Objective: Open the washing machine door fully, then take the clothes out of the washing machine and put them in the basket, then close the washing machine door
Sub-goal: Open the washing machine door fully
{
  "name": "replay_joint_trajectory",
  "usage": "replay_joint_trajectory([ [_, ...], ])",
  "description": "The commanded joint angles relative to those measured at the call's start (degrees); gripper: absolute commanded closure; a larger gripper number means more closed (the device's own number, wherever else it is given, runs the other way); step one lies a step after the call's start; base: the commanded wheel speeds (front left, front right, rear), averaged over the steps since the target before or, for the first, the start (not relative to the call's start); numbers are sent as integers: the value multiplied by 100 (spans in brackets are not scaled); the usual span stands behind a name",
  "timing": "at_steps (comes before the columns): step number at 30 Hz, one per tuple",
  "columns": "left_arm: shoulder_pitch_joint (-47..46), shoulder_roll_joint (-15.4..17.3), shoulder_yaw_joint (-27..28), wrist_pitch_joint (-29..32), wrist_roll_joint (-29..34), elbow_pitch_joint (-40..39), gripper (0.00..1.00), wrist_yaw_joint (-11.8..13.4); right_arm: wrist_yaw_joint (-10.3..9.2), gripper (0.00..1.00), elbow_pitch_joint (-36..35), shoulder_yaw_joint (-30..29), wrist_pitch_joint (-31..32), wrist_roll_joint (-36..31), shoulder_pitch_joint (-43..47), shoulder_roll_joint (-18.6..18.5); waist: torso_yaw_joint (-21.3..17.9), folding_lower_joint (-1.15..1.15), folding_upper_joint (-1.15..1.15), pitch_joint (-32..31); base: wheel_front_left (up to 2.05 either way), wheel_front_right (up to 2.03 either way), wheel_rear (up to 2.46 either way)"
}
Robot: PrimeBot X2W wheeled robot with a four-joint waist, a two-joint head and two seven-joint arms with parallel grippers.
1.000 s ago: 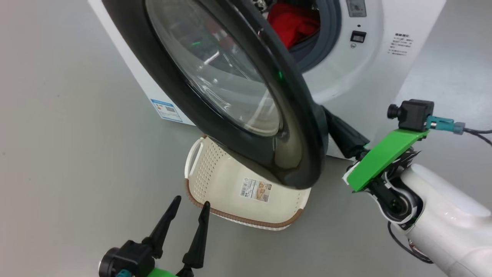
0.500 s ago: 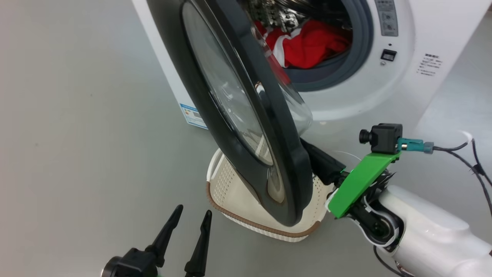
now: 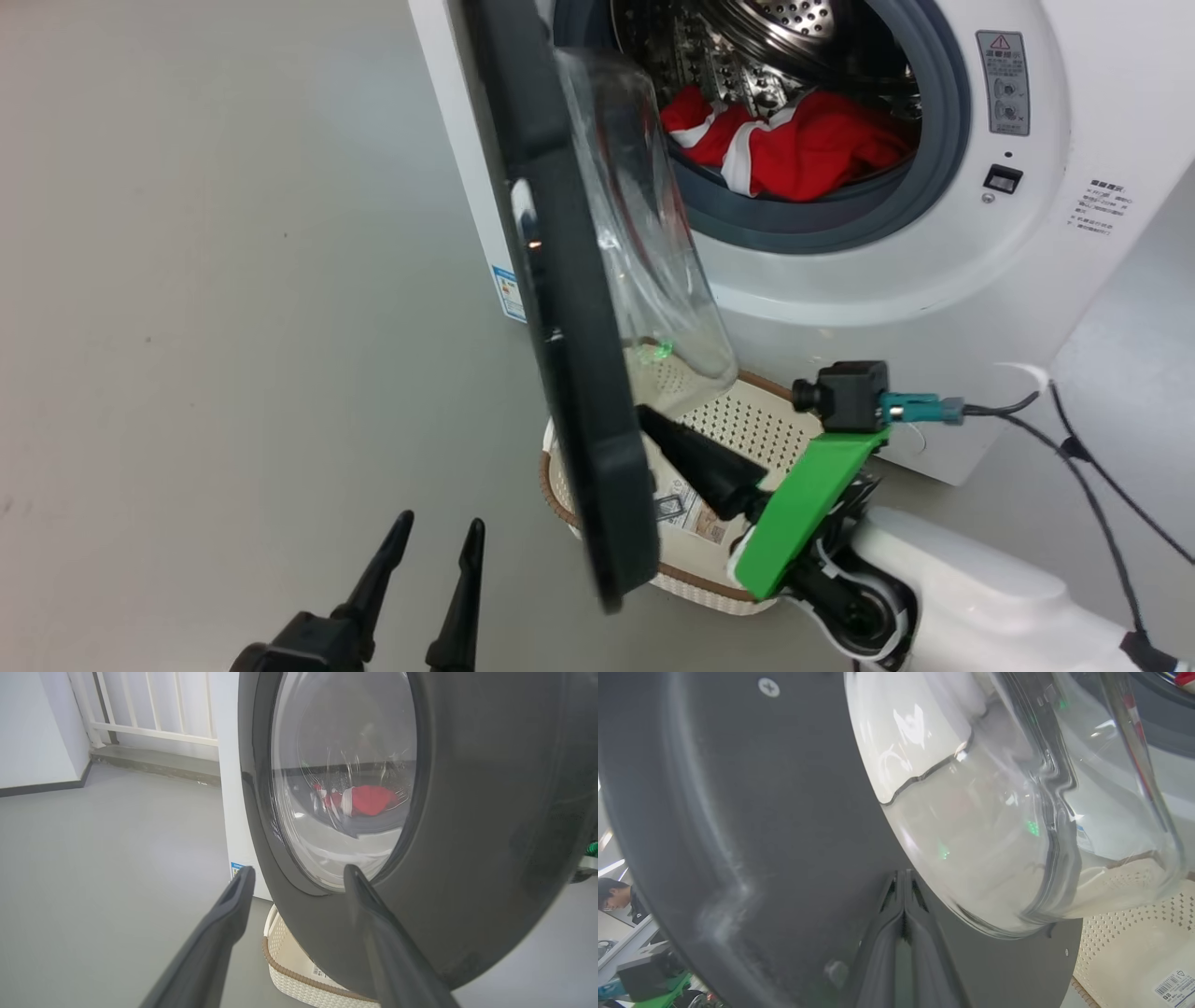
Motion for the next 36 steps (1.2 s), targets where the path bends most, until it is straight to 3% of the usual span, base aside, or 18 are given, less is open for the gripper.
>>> replay_joint_trajectory([
  [1, 9, 41, 234, -70, 48, -125, 0, 61, 45, 100, -164, 55, -32, 26, -14, 147, 12, 0, 0, -2, 0, 0, 0],
  [20, 183, 41, 563, -70, 44, -351, 0, 318, 45, 100, -85, 580, -39, 281, -408, 685, 83, 0, 0, -30, 0, 0, 0],
  [34, 221, 41, 643, -70, 70, -380, 0, 327, 45, 100, -28, 675, -124, 311, -417, 690, 72, 0, 0, -77, 0, 0, 0],
  [36, 212, 41, 653, -70, 75, -364, 0, 324, 45, 74, 25, 659, -147, 306, -385, 660, 65, 0, 0, -93, 0, 0, 0],
])
